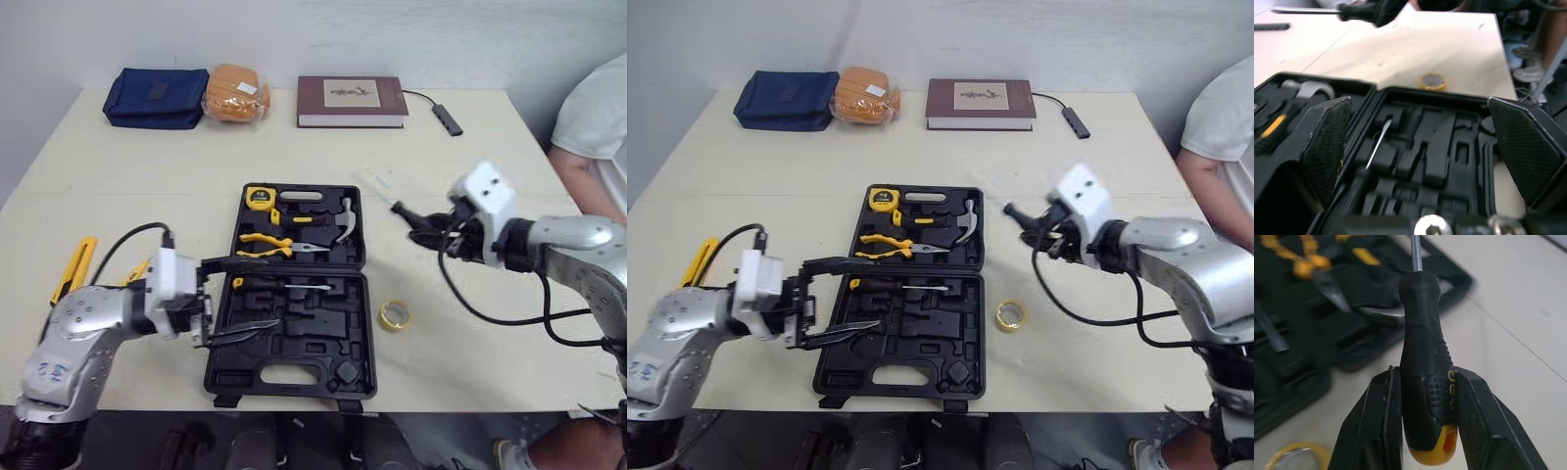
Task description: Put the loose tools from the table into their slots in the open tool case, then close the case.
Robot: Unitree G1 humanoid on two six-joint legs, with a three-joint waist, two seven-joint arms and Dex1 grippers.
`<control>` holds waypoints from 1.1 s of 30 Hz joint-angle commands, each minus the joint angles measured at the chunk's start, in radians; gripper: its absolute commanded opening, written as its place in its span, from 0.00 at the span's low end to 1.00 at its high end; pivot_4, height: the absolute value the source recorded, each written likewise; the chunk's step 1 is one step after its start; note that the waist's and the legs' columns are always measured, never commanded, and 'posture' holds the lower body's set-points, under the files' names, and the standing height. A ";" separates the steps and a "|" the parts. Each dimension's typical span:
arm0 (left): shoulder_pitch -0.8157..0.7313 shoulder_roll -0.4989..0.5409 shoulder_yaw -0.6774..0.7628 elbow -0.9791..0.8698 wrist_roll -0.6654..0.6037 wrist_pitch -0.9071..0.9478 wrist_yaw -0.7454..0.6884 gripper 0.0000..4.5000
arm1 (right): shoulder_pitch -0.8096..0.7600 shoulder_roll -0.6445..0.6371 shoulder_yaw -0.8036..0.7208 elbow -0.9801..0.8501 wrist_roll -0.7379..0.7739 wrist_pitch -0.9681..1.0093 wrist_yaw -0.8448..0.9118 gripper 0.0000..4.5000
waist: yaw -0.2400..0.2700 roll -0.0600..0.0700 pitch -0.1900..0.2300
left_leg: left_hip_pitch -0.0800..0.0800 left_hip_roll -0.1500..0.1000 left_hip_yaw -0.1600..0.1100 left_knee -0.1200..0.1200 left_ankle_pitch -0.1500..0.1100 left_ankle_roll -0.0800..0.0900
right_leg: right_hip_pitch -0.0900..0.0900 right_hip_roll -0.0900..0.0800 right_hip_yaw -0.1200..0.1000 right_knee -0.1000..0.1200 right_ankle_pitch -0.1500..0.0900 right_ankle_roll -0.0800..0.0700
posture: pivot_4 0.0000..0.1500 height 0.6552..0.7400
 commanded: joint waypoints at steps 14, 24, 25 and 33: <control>0.227 0.055 0.218 0.082 0.030 -0.079 -0.089 1.00 | -0.235 0.186 0.384 -0.028 -0.292 -0.056 0.257 0.24 | -0.003 -0.001 0.001 | 0.000 0.001 -0.001 0.000 -0.002 -0.003 | -0.001 -0.004 0.002 0.001 -0.001 -0.003 | 1.00 1.00; 0.236 0.049 0.210 0.090 0.029 -0.078 -0.075 1.00 | -0.274 0.273 0.480 0.014 -0.437 -0.028 0.246 0.24 | -0.004 -0.001 0.001 | -0.001 0.001 -0.001 0.000 -0.003 -0.003 | -0.001 -0.005 0.001 0.001 -0.001 -0.003 | 1.00 1.00; 0.233 0.047 0.204 0.092 0.033 -0.080 -0.071 1.00 | -0.280 0.276 0.493 0.016 -0.453 -0.009 0.243 0.24 | -0.005 -0.001 0.001 | -0.001 0.001 -0.001 0.000 -0.003 -0.003 | -0.001 -0.005 0.001 0.001 -0.001 -0.003 | 1.00 1.00; 0.231 0.038 0.182 0.092 0.044 -0.082 -0.061 1.00 | -0.288 0.274 0.525 -0.025 -0.478 0.078 0.280 0.24 | -0.007 -0.001 0.001 | -0.001 0.001 -0.001 0.000 -0.003 -0.003 | -0.001 -0.005 0.001 0.001 -0.001 -0.003 | 1.00 1.00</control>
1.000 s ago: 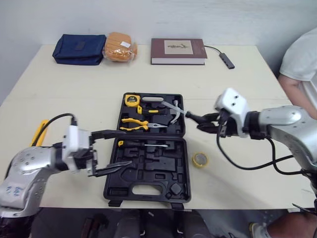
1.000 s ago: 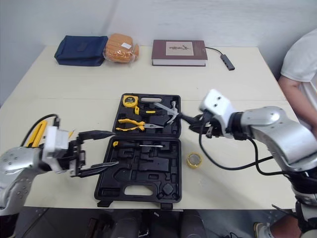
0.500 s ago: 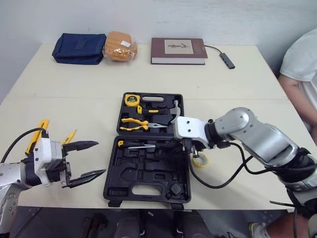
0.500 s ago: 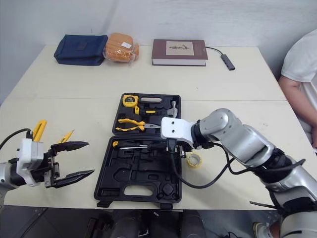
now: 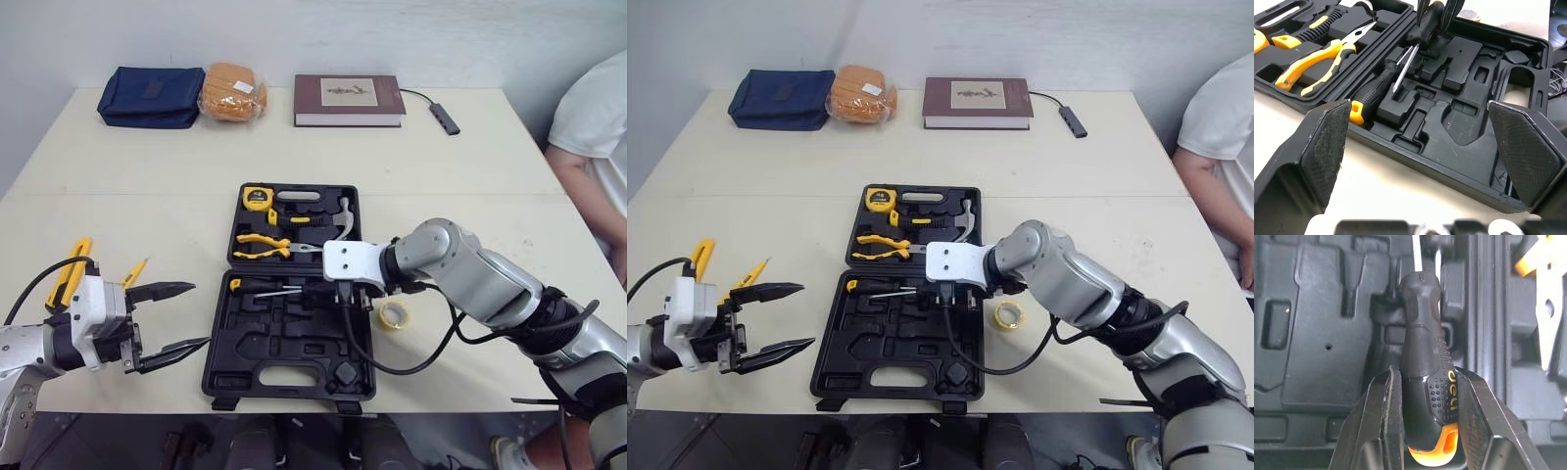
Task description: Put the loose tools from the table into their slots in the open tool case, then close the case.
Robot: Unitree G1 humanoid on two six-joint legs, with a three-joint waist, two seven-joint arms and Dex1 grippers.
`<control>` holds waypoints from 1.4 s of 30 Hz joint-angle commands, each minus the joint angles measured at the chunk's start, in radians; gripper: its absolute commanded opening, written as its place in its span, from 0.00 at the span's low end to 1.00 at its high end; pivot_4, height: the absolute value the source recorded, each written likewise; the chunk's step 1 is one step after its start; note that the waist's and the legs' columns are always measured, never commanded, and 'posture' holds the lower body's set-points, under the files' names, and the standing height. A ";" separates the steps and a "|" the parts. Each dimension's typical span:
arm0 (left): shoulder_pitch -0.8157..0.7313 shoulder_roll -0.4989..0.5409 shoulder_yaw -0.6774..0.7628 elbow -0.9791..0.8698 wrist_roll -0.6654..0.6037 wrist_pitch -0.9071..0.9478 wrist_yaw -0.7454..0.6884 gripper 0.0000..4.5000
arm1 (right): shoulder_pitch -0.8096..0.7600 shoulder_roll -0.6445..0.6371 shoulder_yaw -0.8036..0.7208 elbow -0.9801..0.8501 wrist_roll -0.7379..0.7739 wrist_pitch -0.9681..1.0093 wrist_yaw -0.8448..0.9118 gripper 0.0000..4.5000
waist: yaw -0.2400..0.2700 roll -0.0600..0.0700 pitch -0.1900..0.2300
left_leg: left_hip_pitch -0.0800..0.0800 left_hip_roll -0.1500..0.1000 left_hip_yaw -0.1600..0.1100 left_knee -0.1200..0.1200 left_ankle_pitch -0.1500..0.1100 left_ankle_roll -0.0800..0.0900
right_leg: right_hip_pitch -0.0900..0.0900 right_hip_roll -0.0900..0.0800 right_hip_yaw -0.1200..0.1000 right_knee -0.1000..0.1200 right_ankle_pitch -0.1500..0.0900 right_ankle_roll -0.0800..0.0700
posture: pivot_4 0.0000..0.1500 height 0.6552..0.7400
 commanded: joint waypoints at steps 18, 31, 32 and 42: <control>0.038 -0.013 -0.005 -0.020 0.015 -0.018 -0.005 1.00 | 0.001 0.043 0.033 -0.069 -0.002 0.160 -0.026 0.24 | -0.017 0.000 0.000 | 0.000 0.000 0.000 0.000 0.000 0.000 | 0.000 0.000 0.001 0.001 0.000 0.000 | 1.00 1.00; 0.043 -0.015 0.004 -0.021 0.014 -0.020 0.005 1.00 | -0.026 0.031 -0.034 -0.067 0.027 0.159 -0.014 0.97 | -0.019 0.000 0.000 | 0.000 0.000 0.000 -0.001 0.000 -0.001 | 0.000 0.000 0.000 0.000 0.000 0.000 | 1.00 1.00; 0.045 -0.015 0.005 -0.020 0.014 -0.021 0.003 1.00 | -0.034 0.024 -0.051 -0.060 0.032 0.156 -0.010 0.99 | -0.019 0.000 0.000 | 0.000 0.000 0.000 0.000 0.000 -0.001 | 0.000 0.000 0.000 0.000 0.000 0.000 | 1.00 1.00; -0.009 -0.026 -0.030 0.017 0.035 -0.041 0.016 1.00 | 0.049 -0.012 -0.288 -0.028 0.211 0.046 0.078 0.99 | -0.016 0.000 0.000 | 0.000 0.000 0.000 -0.001 -0.001 0.000 | 0.000 -0.001 0.000 0.000 0.000 0.000 | 1.00 1.00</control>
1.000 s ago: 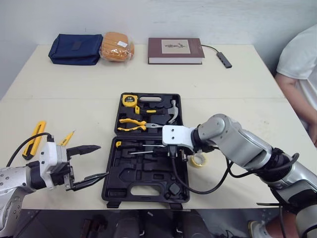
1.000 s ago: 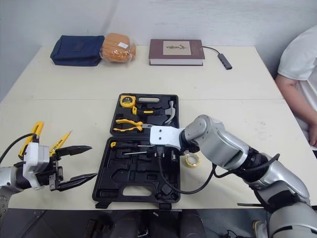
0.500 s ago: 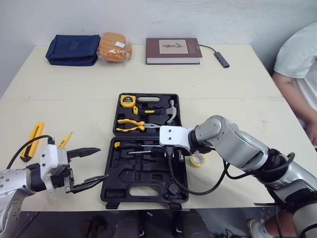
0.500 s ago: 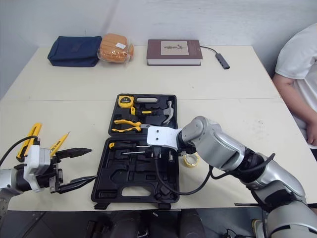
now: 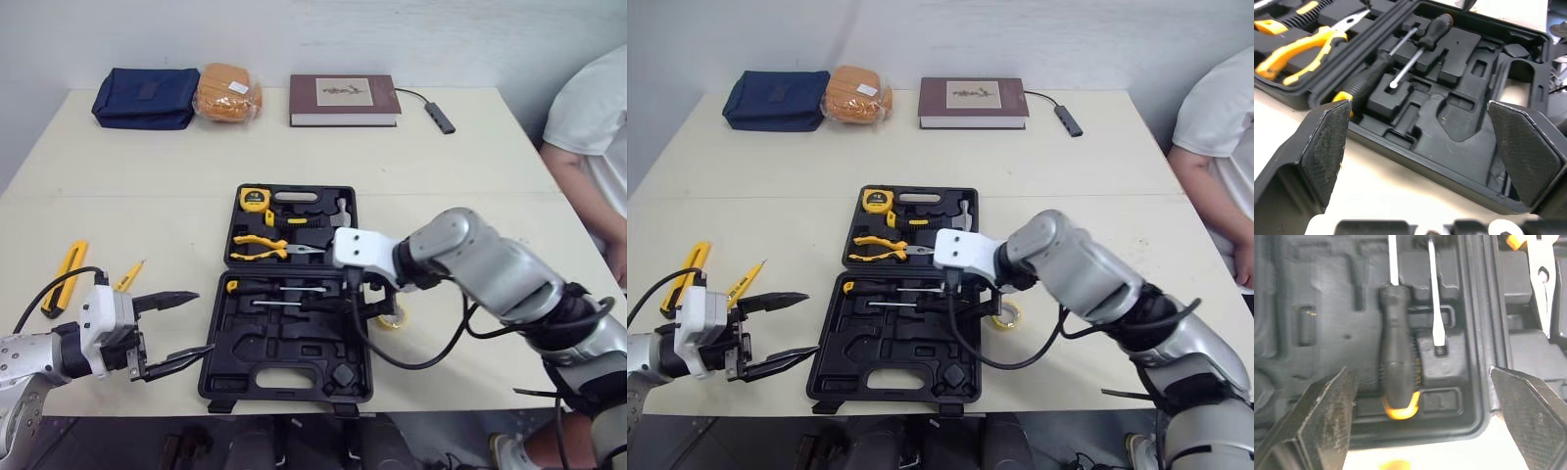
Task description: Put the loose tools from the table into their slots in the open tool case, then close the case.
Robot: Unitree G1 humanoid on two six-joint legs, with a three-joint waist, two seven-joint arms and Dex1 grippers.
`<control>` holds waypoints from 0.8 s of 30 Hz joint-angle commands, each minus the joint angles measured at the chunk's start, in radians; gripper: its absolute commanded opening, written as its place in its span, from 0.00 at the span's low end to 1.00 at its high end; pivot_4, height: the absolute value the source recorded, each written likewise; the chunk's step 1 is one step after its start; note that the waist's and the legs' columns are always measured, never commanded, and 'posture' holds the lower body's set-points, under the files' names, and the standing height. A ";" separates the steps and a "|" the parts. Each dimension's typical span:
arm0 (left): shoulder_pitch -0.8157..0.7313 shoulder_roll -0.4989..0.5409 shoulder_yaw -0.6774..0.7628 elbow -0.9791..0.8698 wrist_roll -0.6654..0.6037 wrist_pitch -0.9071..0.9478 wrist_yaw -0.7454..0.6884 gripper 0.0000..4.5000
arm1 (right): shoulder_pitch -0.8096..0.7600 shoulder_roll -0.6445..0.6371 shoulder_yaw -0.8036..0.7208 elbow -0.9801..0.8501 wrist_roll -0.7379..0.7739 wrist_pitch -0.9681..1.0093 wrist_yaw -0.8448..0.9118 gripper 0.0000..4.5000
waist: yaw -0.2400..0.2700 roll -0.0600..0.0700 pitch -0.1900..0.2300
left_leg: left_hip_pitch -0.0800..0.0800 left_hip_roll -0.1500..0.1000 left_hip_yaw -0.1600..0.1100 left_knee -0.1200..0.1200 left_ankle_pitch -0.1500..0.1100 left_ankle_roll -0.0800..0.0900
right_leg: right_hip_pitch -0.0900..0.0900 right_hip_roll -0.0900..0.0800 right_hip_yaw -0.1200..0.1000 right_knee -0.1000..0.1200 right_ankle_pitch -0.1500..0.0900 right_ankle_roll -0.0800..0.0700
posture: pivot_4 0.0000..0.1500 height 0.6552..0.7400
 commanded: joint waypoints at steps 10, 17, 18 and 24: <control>-0.062 -0.027 -0.048 -0.005 -0.021 0.000 0.018 1.00 | 0.313 0.247 -0.295 0.141 0.137 -0.638 0.009 0.35 | 0.000 -0.001 -0.001 | 0.001 0.001 0.002 0.002 0.000 0.000 | 0.001 0.004 -0.004 0.001 0.000 0.001 | 1.00 1.00; -0.096 -0.020 -0.071 -0.012 -0.034 0.027 0.012 1.00 | 0.366 0.325 -0.194 0.268 0.018 -0.836 -0.015 0.01 | 0.000 -0.001 -0.001 | 0.002 0.001 0.002 0.002 0.001 0.000 | 0.001 0.005 -0.004 0.003 0.000 0.001 | 1.00 1.00; -0.100 -0.021 -0.074 -0.011 -0.033 0.027 0.011 1.00 | 0.367 0.332 -0.183 0.288 0.004 -0.860 -0.013 0.01 | 0.000 -0.001 -0.001 | 0.002 0.001 0.002 0.002 0.001 0.000 | 0.001 0.006 -0.004 0.003 0.000 0.001 | 1.00 1.00; -0.111 -0.025 -0.088 -0.021 -0.033 0.026 0.004 1.00 | 0.355 0.354 -0.142 0.394 -0.078 -0.963 -0.023 0.01 | -0.001 -0.001 -0.001 | 0.002 0.001 0.002 0.002 0.001 0.000 | 0.001 0.006 -0.004 0.003 0.000 0.001 | 1.00 1.00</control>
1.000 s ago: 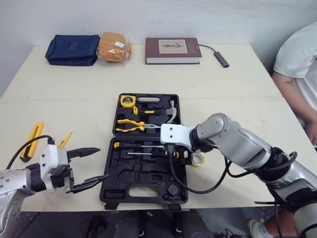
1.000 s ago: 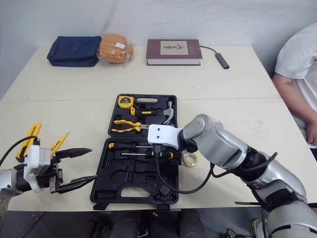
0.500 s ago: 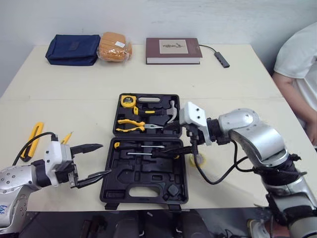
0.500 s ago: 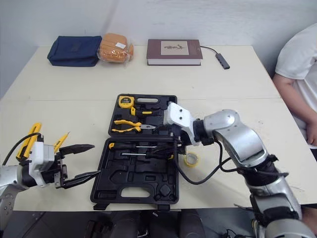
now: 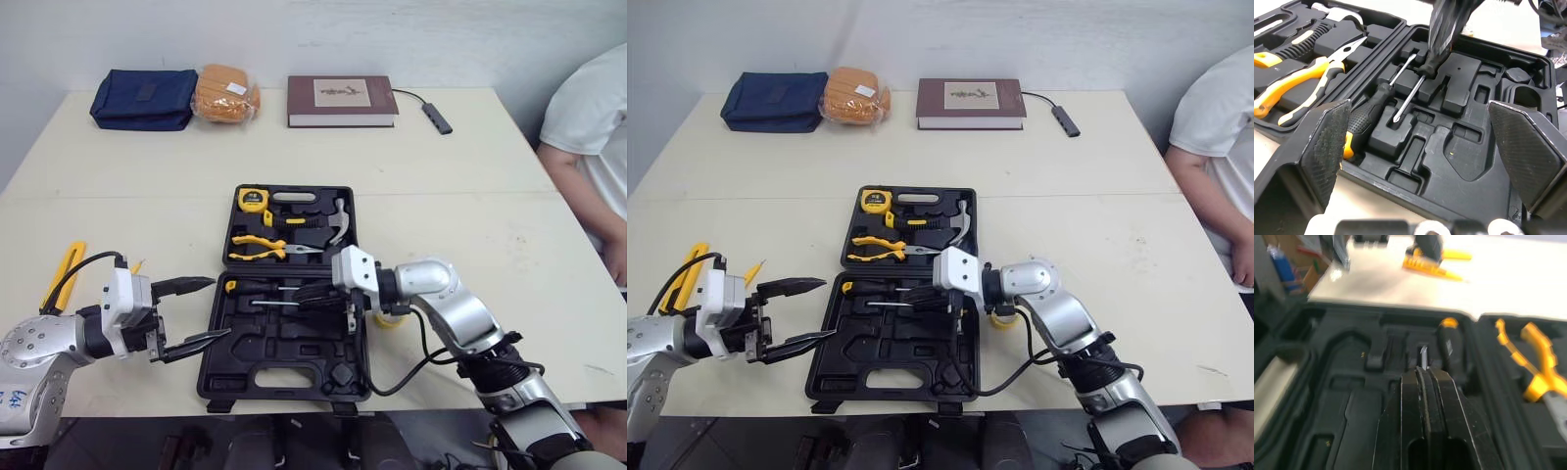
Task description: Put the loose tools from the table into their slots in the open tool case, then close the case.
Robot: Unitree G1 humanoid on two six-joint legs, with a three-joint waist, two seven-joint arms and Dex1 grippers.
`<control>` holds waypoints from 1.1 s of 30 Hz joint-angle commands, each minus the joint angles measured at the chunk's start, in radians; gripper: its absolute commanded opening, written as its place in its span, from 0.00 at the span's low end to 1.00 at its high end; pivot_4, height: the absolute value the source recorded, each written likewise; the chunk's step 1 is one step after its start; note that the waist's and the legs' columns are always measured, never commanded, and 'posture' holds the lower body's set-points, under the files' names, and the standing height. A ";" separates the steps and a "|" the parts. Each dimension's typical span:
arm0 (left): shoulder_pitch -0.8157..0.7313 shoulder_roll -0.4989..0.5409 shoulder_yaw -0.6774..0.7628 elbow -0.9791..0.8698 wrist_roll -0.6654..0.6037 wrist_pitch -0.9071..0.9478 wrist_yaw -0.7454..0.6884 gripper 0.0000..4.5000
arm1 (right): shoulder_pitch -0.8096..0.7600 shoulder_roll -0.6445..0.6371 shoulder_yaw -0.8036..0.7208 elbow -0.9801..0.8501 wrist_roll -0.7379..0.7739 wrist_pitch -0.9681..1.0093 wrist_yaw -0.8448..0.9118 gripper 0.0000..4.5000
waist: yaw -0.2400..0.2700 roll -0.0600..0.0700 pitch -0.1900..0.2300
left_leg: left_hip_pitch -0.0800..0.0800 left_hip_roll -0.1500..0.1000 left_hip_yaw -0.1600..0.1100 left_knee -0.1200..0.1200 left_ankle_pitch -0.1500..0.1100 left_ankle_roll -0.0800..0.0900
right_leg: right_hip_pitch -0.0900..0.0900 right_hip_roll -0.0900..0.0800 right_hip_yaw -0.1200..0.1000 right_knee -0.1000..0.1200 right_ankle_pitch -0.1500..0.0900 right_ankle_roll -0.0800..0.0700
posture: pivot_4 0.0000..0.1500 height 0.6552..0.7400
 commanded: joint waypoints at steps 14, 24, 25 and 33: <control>0.003 -0.015 -0.018 -0.050 -0.007 -0.012 -0.003 1.00 | 0.012 0.003 0.012 0.094 -0.060 0.008 -0.015 0.01 | 0.001 0.000 0.000 | 0.000 0.000 0.000 0.001 0.000 0.000 | 0.000 0.000 0.001 0.001 0.000 0.000 | 1.00 1.00; 0.007 -0.011 -0.013 -0.054 0.004 -0.016 0.005 1.00 | 0.022 0.025 0.050 0.143 -0.089 0.121 -0.053 0.01 | -0.002 -0.001 -0.001 | 0.005 0.001 0.000 0.001 0.001 -0.001 | 0.002 -0.001 0.003 0.005 0.000 -0.002 | 1.00 1.00; 0.008 -0.013 -0.012 -0.056 0.005 -0.015 0.009 1.00 | 0.023 0.025 0.057 0.138 -0.088 0.162 -0.054 0.01 | -0.002 -0.001 -0.001 | 0.005 0.001 0.000 0.000 0.002 -0.002 | 0.002 -0.001 0.003 0.005 0.000 -0.002 | 1.00 1.00; 0.032 -0.012 -0.007 -0.093 -0.006 0.002 0.030 1.00 | 0.006 0.013 0.096 0.135 -0.108 0.301 -0.078 0.01 | -0.001 -0.001 -0.006 | 0.018 0.006 -0.002 -0.002 -0.005 -0.008 | 0.012 0.000 0.006 0.006 -0.003 -0.009 | 1.00 1.00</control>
